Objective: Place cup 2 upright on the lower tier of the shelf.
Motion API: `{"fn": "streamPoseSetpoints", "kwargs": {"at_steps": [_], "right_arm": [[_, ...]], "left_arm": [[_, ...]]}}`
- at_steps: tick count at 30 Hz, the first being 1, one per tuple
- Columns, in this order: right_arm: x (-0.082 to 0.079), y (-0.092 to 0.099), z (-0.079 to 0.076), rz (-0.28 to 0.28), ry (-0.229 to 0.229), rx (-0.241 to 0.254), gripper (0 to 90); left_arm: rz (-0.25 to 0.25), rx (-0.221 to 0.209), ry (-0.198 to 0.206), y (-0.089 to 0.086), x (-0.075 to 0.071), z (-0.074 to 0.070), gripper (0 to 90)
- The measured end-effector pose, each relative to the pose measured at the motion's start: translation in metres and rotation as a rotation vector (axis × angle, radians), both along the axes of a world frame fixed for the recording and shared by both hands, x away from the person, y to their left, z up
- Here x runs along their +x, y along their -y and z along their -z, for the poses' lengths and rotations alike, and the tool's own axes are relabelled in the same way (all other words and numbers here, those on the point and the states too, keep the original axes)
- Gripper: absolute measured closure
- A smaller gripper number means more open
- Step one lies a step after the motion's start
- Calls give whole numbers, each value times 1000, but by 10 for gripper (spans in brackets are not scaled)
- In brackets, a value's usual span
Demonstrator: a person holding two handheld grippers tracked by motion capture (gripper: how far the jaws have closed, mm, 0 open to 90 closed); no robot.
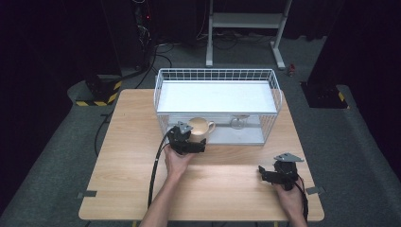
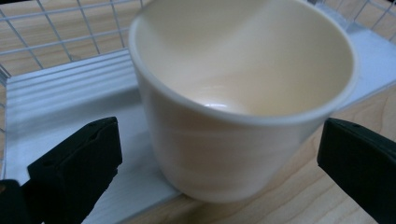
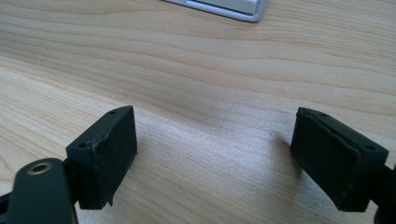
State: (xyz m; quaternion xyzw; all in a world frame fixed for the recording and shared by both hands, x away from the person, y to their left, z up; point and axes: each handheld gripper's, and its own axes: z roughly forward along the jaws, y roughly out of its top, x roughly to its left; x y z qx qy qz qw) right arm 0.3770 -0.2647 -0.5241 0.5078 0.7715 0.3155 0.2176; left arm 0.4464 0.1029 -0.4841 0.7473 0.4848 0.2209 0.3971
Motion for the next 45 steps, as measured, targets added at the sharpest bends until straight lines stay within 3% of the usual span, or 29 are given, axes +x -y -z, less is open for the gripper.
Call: {"fn": "streamPoseSetpoints", "kwargs": {"at_steps": [8,13,33,41,45], "right_arm": [[0,0,0,2,-1,2,147],[0,0,0,1,-1,0,147],[0,0,0,0,0,0,147],[0,0,0,0,0,0,147],[0,0,0,0,0,0,147]], "left_arm": [[-18,31,-10,2,-5,8,96],[-15,29,-14,3,-6,11,142],[-52,43,-13,7,-4,10,212],[-71,40,-14,8,-2,11,274],[-78,61,-20,9,0,11,311]]}}
